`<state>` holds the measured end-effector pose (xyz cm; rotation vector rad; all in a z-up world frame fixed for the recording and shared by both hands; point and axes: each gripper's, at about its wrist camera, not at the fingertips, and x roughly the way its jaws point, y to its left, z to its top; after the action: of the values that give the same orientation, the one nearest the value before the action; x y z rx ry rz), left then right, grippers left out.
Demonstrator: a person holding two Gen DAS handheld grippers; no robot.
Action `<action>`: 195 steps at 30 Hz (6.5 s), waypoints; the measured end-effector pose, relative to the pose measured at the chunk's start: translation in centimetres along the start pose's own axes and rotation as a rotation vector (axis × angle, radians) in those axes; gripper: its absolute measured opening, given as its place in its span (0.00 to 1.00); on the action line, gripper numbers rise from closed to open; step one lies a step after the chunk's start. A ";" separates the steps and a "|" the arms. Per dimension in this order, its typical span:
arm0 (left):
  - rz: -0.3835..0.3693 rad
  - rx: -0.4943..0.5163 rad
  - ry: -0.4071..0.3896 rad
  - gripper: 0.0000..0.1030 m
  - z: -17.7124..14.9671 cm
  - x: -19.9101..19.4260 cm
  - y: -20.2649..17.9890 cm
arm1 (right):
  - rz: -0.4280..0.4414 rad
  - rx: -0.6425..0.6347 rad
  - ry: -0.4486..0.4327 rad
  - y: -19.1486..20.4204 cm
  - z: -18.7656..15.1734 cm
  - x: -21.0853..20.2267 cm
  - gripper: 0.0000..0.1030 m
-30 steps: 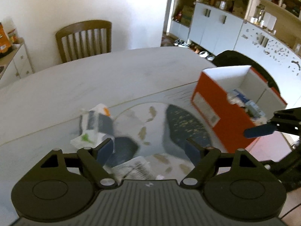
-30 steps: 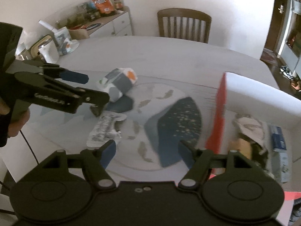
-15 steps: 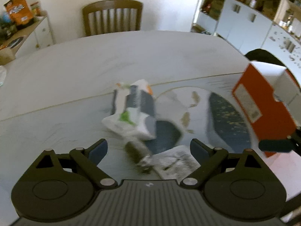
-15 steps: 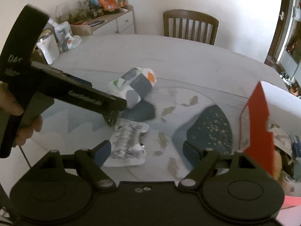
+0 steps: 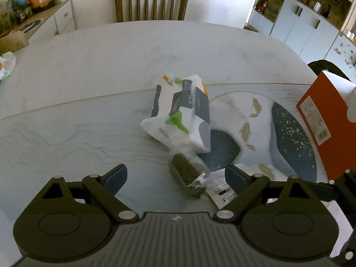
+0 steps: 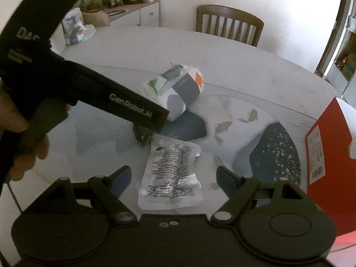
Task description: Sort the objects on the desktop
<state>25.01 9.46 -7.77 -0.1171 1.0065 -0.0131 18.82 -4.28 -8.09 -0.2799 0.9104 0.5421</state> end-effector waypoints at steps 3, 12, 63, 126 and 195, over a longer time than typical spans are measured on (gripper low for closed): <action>-0.011 -0.012 -0.001 0.92 -0.1 0.4 0.1 | -0.003 0.005 0.011 0.2 0.1 0.8 0.81; -0.037 -0.063 0.025 0.92 -0.3 2.0 1.1 | -0.011 -0.003 0.032 0.4 0.3 2.2 0.79; -0.132 -0.100 -0.019 0.26 -0.6 0.0 1.3 | 0.072 0.083 0.029 -2.0 0.6 0.0 0.55; -0.389 0.143 -0.120 0.26 2.6 -7.3 -19.6 | -0.033 0.285 -0.175 -20.7 -3.1 -14.6 0.55; -0.285 0.286 0.093 0.26 4.7 5.0 -36.3 | -0.061 0.248 0.054 -37.1 -5.0 -3.9 0.56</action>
<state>33.23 -26.48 -5.69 0.0024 1.0637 -0.4243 34.14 -38.70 -7.70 -0.0981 1.0079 0.3616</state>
